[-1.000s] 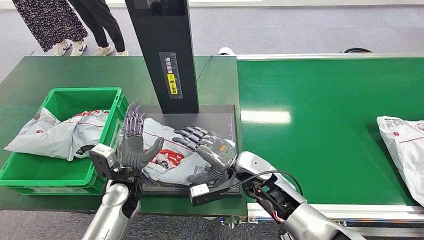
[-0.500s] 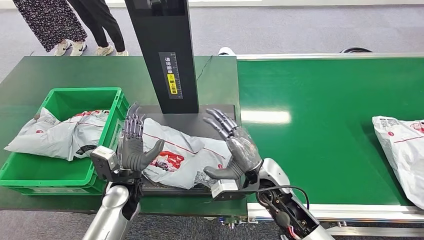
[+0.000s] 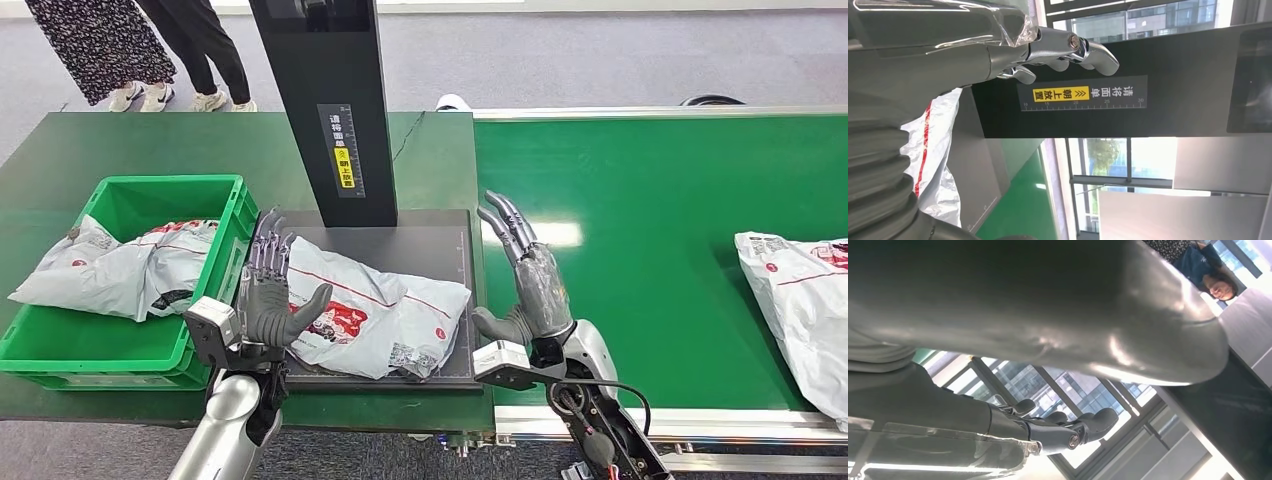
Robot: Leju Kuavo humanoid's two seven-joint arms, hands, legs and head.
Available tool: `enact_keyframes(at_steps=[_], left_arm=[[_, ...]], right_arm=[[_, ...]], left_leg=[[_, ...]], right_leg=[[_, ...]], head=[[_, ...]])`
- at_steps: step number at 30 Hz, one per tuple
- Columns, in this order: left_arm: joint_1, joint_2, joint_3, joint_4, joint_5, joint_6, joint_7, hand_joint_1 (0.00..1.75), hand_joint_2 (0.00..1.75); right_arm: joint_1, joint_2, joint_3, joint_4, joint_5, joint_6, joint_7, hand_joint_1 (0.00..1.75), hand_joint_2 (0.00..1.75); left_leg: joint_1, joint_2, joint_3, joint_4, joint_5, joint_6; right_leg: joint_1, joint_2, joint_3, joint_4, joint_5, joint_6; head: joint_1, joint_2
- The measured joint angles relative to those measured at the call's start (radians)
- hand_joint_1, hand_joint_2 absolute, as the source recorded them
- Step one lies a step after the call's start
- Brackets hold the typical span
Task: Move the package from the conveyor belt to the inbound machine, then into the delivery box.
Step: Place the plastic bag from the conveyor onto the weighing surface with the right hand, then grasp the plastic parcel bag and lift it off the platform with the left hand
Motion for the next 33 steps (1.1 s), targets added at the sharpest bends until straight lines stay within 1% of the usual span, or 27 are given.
enact_keyframes(at_steps=[7,10,12,14,16,17,19,21,22,26,33], left_arm=[[0.001,0.001,-0.002,-0.003,-0.010,-0.009,0.004,0.00,1.75],[0.011,0.006,-0.012,-0.018,-0.089,0.012,-0.002,0.00,1.75],[0.021,0.015,-0.024,-0.039,-0.187,0.051,-0.006,0.00,1.75],[0.026,0.032,-0.042,-0.065,-0.334,0.095,0.022,0.00,1.75],[0.028,0.056,-0.065,-0.089,-0.521,0.129,0.084,0.00,1.75],[0.025,0.069,-0.079,-0.097,-0.616,0.126,0.122,0.00,1.75],[0.002,0.102,-0.121,-0.095,-0.799,0.058,0.206,0.00,1.75],[-0.042,0.134,-0.176,-0.061,-0.926,-0.022,0.260,0.00,1.75],[-0.065,0.145,-0.201,-0.036,-0.956,-0.042,0.268,0.00,1.75],[-0.132,0.165,-0.257,0.034,-0.970,-0.053,0.268,0.00,1.75],[-0.189,0.185,-0.307,0.088,-0.957,-0.096,0.273,0.00,1.75]], right_arm=[[0.010,0.000,-0.012,-0.011,-0.007,-0.003,0.001,0.00,0.00],[0.034,0.002,-0.052,-0.028,-0.054,-0.005,-0.001,0.00,0.00],[0.051,0.005,-0.092,-0.042,-0.110,0.000,-0.007,0.00,0.87],[0.065,0.011,-0.139,-0.057,-0.177,0.017,-0.012,0.00,1.75],[0.075,0.018,-0.191,-0.070,-0.244,0.046,-0.012,0.00,1.75],[0.079,0.022,-0.215,-0.075,-0.268,0.061,-0.009,0.00,1.75],[0.086,0.026,-0.259,-0.080,-0.291,0.084,0.001,0.00,1.75],[0.096,0.030,-0.296,-0.080,-0.296,0.098,0.004,0.00,1.75],[0.102,0.032,-0.312,-0.081,-0.298,0.102,0.002,0.00,1.75],[0.119,0.036,-0.359,-0.081,-0.302,0.107,-0.002,0.00,1.75],[0.143,0.042,-0.397,-0.102,-0.302,0.108,0.001,0.00,1.75]], left_leg=[[0.000,0.000,0.000,0.000,0.000,0.000],[0.000,0.000,0.000,0.000,0.000,0.000],[0.000,0.000,0.000,0.000,0.000,0.000],[0.000,0.000,0.000,0.000,0.000,0.000],[0.000,0.000,0.000,0.000,0.000,0.000],[0.000,0.000,0.000,0.000,0.000,0.000],[0.000,0.000,0.000,0.000,0.000,0.000],[0.000,-0.001,0.000,0.000,0.000,0.000],[0.000,0.000,0.000,0.000,0.000,0.000],[0.000,0.001,0.000,0.000,0.000,0.000],[0.000,0.000,0.000,0.000,0.000,0.000]], right_leg=[[0.000,0.000,0.000,0.000,0.000,0.000],[0.000,0.000,0.000,0.000,0.000,0.000],[0.000,0.000,0.000,0.000,0.000,0.000],[0.000,0.000,0.000,0.000,0.000,0.000],[0.000,0.000,0.000,0.000,0.000,0.000],[0.000,0.000,0.000,0.000,0.000,0.000],[0.000,0.000,0.000,0.000,0.000,0.000],[0.000,-0.001,0.000,0.000,0.000,0.000],[0.000,-0.001,0.000,0.000,0.000,0.000],[0.000,0.000,0.000,0.000,0.001,0.000],[0.000,0.000,-0.001,0.000,0.000,0.000]], head=[[0.000,0.000],[0.000,0.000],[0.000,0.000],[0.000,0.000],[0.000,0.000],[0.000,0.000],[0.000,0.000],[0.000,0.000],[0.000,0.000],[0.000,0.000],[0.000,0.000]])
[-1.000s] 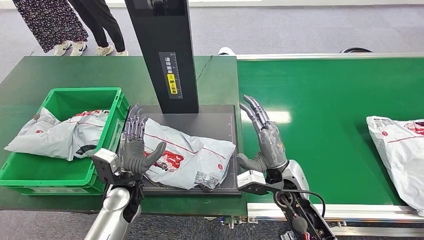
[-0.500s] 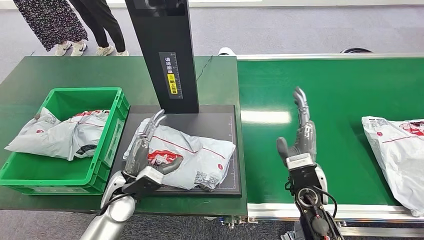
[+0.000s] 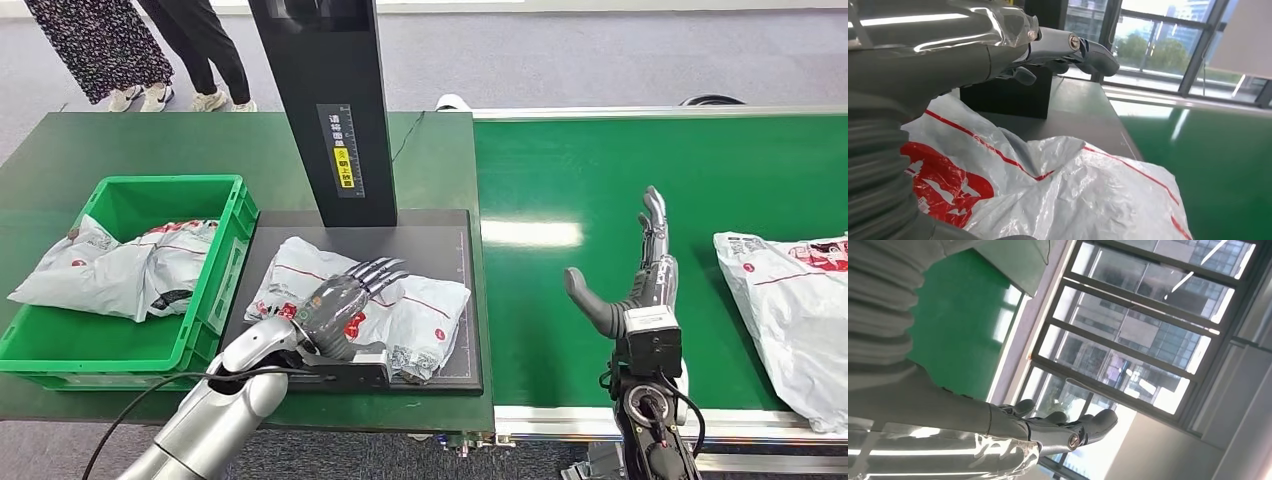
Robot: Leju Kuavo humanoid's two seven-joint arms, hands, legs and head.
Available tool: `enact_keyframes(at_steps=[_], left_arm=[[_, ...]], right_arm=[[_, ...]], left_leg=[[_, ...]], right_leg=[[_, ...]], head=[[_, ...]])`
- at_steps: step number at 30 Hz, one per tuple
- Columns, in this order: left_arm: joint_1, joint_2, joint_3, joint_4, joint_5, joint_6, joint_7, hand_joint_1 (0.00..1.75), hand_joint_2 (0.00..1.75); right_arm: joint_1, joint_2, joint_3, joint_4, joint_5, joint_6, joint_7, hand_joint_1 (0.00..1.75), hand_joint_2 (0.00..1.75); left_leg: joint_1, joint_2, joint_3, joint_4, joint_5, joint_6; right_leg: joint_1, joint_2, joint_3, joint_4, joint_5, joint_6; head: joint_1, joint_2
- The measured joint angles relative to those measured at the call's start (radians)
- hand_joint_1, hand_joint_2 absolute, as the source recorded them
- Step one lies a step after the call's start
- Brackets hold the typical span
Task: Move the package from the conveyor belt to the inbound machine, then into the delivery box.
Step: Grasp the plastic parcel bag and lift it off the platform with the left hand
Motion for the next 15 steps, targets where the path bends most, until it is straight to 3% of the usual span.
enact_keyframes(at_steps=[11,15], left_arm=[[-0.097,0.001,-0.056,0.136,0.016,-0.161,0.088,0.00,1.75],[-0.124,-0.002,-0.069,0.178,0.016,-0.176,0.099,0.00,1.75]], right_arm=[[0.057,0.011,-0.039,-0.062,0.019,0.002,0.029,0.00,1.75],[0.062,0.014,-0.045,-0.067,0.021,0.002,0.035,0.00,1.75]], left_leg=[[0.000,0.000,0.000,0.000,0.000,0.000],[0.000,0.000,0.001,0.000,0.000,0.000]], right_leg=[[0.000,0.000,0.001,0.000,0.000,0.000],[0.000,0.000,0.001,0.000,0.000,0.000]], head=[[0.000,0.000],[0.000,0.000]])
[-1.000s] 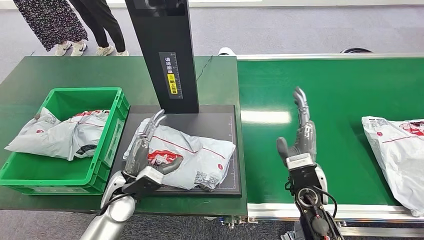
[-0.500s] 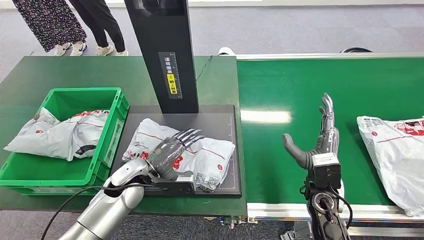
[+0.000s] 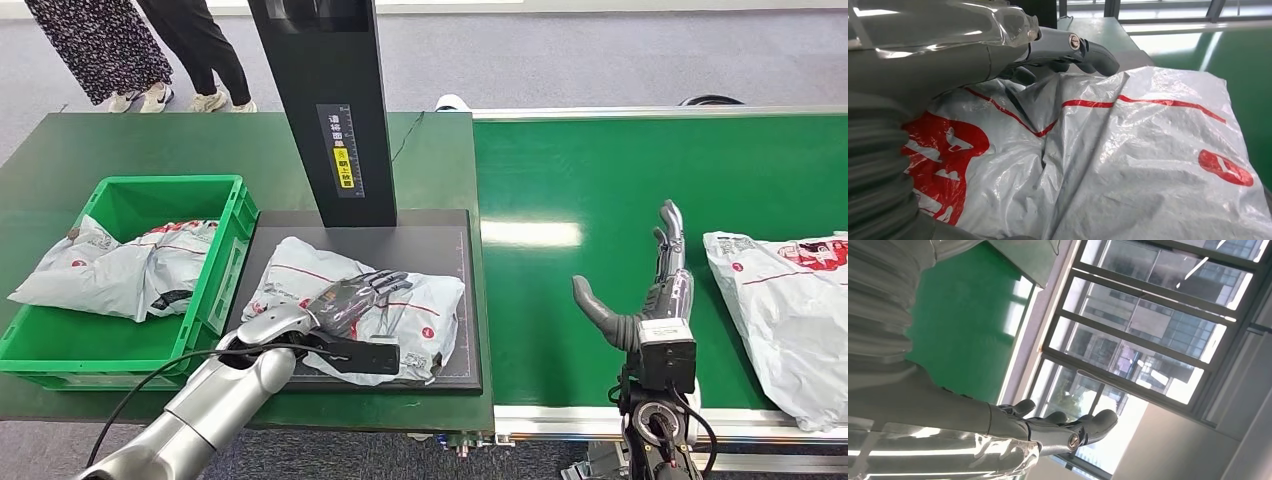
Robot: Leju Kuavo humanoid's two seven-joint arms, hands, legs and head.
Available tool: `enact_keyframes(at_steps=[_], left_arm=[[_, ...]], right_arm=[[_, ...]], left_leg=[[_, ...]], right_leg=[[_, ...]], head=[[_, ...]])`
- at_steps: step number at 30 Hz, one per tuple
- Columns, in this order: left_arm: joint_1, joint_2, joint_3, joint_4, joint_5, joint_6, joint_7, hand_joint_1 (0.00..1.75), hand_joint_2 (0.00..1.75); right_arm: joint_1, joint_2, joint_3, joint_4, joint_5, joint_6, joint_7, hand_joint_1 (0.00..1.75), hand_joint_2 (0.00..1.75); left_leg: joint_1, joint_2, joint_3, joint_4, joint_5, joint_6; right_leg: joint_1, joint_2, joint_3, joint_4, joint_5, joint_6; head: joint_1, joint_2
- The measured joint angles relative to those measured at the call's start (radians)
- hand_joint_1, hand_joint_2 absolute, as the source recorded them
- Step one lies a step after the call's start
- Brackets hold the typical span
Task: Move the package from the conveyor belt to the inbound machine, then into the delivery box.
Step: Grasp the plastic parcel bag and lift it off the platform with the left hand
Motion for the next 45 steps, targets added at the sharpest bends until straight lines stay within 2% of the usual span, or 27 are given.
enact_keyframes(at_steps=[6,7,8,9,10,11,12,13,14,22,35,41,45], left_arm=[[-0.014,-0.003,-0.005,0.027,0.000,-0.002,0.002,0.03,1.75],[-0.017,-0.004,-0.006,0.031,0.000,-0.004,0.003,0.16,1.75],[-0.019,-0.005,-0.007,0.035,0.000,-0.007,0.003,0.51,1.75],[-0.022,-0.006,-0.007,0.040,0.000,-0.010,0.004,0.73,1.75],[-0.025,-0.007,-0.008,0.045,0.000,-0.015,0.006,1.09,1.75],[-0.029,-0.008,-0.009,0.053,0.000,-0.022,0.010,1.38,1.75],[-0.034,-0.010,-0.011,0.062,-0.002,-0.030,0.015,1.46,1.75],[-0.040,-0.012,-0.013,0.073,-0.004,-0.038,0.020,1.67,1.75],[-0.046,-0.015,-0.016,0.085,-0.006,-0.044,0.024,1.72,1.75],[-0.086,-0.038,-0.028,0.164,-0.019,-0.027,0.025,1.75,1.75],[-0.093,-0.051,-0.029,0.188,-0.030,0.023,0.003,1.75,1.75],[-0.055,-0.041,-0.033,0.153,-0.056,0.168,-0.066,1.75,1.75],[-0.028,-0.029,-0.036,0.104,-0.065,0.200,-0.068,1.75,1.75]], right_arm=[[0.003,0.003,-0.003,-0.005,0.000,0.000,0.001,0.00,1.75],[0.004,0.003,-0.004,-0.005,0.000,0.000,0.001,0.00,1.75],[0.004,0.004,-0.004,-0.006,0.000,0.000,0.001,0.00,1.75],[0.004,0.004,-0.005,-0.006,0.001,0.000,0.001,0.00,1.75],[0.004,0.004,-0.006,-0.006,0.002,0.000,0.001,0.00,1.75],[0.003,0.004,-0.007,-0.006,0.003,0.000,0.003,0.00,1.75],[0.003,0.005,-0.008,-0.006,0.005,0.000,0.004,0.00,1.75],[0.003,0.005,-0.008,-0.006,0.007,0.000,0.006,0.00,1.75],[0.003,0.006,-0.009,-0.006,0.009,0.001,0.008,0.00,1.75],[0.003,0.011,-0.011,-0.006,0.017,0.003,0.018,0.00,1.75],[0.004,0.012,-0.027,-0.006,0.027,0.020,0.027,0.00,1.75],[0.013,0.012,-0.036,-0.018,0.024,0.031,0.027,0.00,1.75],[0.027,0.012,-0.046,-0.035,0.020,0.036,0.025,0.00,1.75]], left_leg=[[0.000,0.000,0.000,0.000,0.000,0.000],[0.000,0.000,0.000,0.000,0.000,0.000],[0.000,0.000,0.000,0.000,0.000,0.000],[0.000,0.000,0.000,0.000,0.000,0.000],[0.000,0.000,0.001,0.000,0.000,0.000],[0.000,0.000,0.001,0.000,0.000,0.000],[0.000,0.000,0.001,0.000,0.000,0.000],[0.000,0.000,0.001,0.000,0.000,0.000],[0.000,0.000,0.001,0.000,0.000,0.000],[0.000,0.000,0.004,0.000,0.000,0.000],[0.000,0.000,0.004,0.000,0.000,0.000],[0.000,0.000,0.002,0.000,0.000,0.000],[0.000,0.000,0.001,0.000,0.000,0.000]], right_leg=[[0.000,0.000,0.000,0.000,0.000,0.000],[0.000,0.000,0.000,0.000,0.000,0.000],[0.000,0.000,0.000,0.000,0.000,0.000],[0.000,0.000,0.001,0.000,0.000,0.000],[0.000,0.000,0.001,0.000,0.000,0.000],[0.000,0.000,0.001,0.000,0.000,0.000],[0.000,0.000,0.001,0.000,0.000,0.000],[0.000,0.000,0.002,0.000,0.000,0.000],[0.000,0.000,0.002,0.000,0.000,0.000],[0.000,0.000,0.004,0.000,0.000,0.000],[0.000,0.000,0.004,0.000,0.000,0.000],[0.000,0.000,0.003,0.000,0.000,0.000],[0.000,0.000,0.001,0.000,0.000,0.000]], head=[[0.000,0.000],[0.000,0.000],[0.000,0.000],[0.000,0.000],[0.000,0.000],[0.000,0.000],[0.000,0.000],[0.000,0.000],[0.000,0.000],[0.000,0.000],[0.000,0.000],[0.000,0.000],[0.000,0.000]])
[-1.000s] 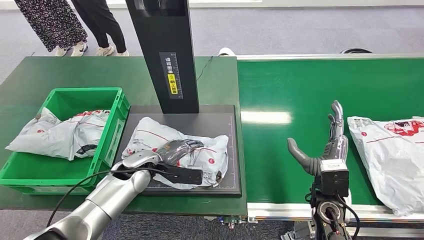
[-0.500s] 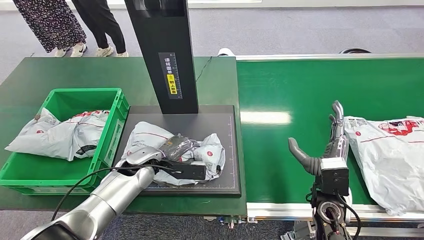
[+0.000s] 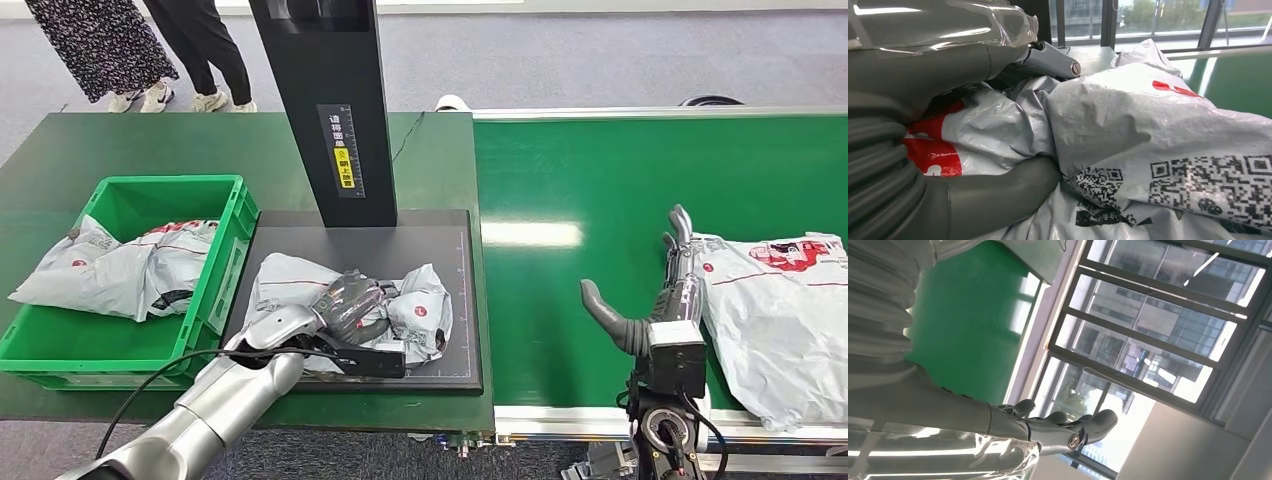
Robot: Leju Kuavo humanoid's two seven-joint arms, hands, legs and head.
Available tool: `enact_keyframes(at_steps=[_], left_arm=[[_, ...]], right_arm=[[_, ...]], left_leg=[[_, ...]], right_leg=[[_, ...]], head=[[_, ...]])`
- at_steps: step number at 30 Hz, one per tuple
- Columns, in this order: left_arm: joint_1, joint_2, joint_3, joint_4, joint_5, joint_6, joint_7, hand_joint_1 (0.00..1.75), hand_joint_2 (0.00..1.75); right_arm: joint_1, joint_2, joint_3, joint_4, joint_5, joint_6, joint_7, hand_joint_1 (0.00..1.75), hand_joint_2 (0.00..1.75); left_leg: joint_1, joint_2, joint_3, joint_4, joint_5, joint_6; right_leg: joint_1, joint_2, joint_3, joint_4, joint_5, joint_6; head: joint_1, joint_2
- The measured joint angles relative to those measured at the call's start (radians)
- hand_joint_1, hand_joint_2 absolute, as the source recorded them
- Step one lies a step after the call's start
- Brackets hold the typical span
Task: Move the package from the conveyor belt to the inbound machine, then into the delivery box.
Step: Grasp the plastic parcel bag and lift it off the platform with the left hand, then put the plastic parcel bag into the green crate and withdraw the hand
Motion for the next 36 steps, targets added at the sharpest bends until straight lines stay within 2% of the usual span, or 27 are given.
enact_keyframes(at_steps=[4,7,11,12,20,27,31,34,36], left_arm=[[0.021,0.009,-0.001,-0.040,-0.022,0.087,-0.010,1.75,1.75],[0.026,0.010,-0.001,-0.050,-0.026,0.111,-0.014,1.75,1.75],[0.102,0.052,0.001,-0.277,-0.248,0.315,0.033,1.75,1.75],[0.113,0.059,0.001,-0.310,-0.269,0.330,0.036,1.75,1.75],[0.151,0.092,0.001,-0.452,-0.304,0.366,0.037,1.75,1.75],[0.169,0.113,0.025,-0.545,-0.332,0.444,0.039,1.75,1.75],[0.163,0.120,0.094,-0.569,-0.363,0.459,0.112,1.75,1.75],[0.133,0.120,0.183,-0.539,-0.380,0.439,0.181,1.75,1.75],[0.112,0.118,0.235,-0.510,-0.386,0.436,0.195,1.75,1.75]], right_arm=[[0.009,0.000,-0.005,-0.010,-0.003,0.002,-0.002,0.00,1.75],[0.010,0.000,-0.005,-0.012,-0.003,0.003,-0.003,0.00,1.75],[0.045,0.000,-0.018,-0.035,-0.010,0.006,-0.016,0.00,1.75],[0.051,0.000,-0.020,-0.039,-0.011,0.005,-0.019,0.00,1.75],[0.077,0.001,-0.031,-0.055,-0.012,0.001,-0.025,0.00,1.75],[0.092,0.001,-0.037,-0.065,-0.010,-0.004,-0.028,0.00,1.75],[0.117,0.001,-0.045,-0.086,-0.002,-0.012,-0.029,0.00,1.75],[0.136,0.002,-0.055,-0.106,0.007,-0.016,-0.029,0.00,1.75],[0.145,0.004,-0.060,-0.117,0.011,-0.017,-0.029,0.00,1.75]], left_leg=[[0.000,0.000,0.000,0.000,0.000,0.000],[0.000,0.000,0.000,0.000,0.000,0.000],[0.000,0.000,-0.001,0.000,0.000,0.000],[0.000,0.000,-0.001,0.000,0.000,0.000],[0.000,0.000,-0.001,0.000,0.000,0.000],[0.000,0.000,-0.001,0.000,0.000,0.000],[0.000,0.000,-0.001,0.000,0.000,0.000],[0.000,0.001,0.000,0.000,0.000,0.000],[0.000,0.001,0.000,0.000,0.000,0.000]], right_leg=[[0.000,0.000,0.000,0.000,0.000,0.000],[0.000,0.000,0.000,0.000,0.000,0.000],[0.000,0.000,-0.001,0.000,0.000,0.000],[0.000,0.000,-0.001,0.000,0.000,0.000],[0.000,0.000,-0.001,0.000,0.000,0.000],[0.000,0.000,-0.001,0.000,0.000,0.000],[0.000,0.000,-0.001,0.000,0.000,0.000],[0.000,0.001,-0.001,0.000,0.000,0.000],[0.000,0.001,-0.001,0.000,0.000,0.000]], head=[[0.000,0.000],[0.000,0.000],[0.000,0.000],[0.000,0.000],[0.000,0.000],[0.000,0.000],[0.000,0.000],[0.000,0.000],[0.000,0.000]])
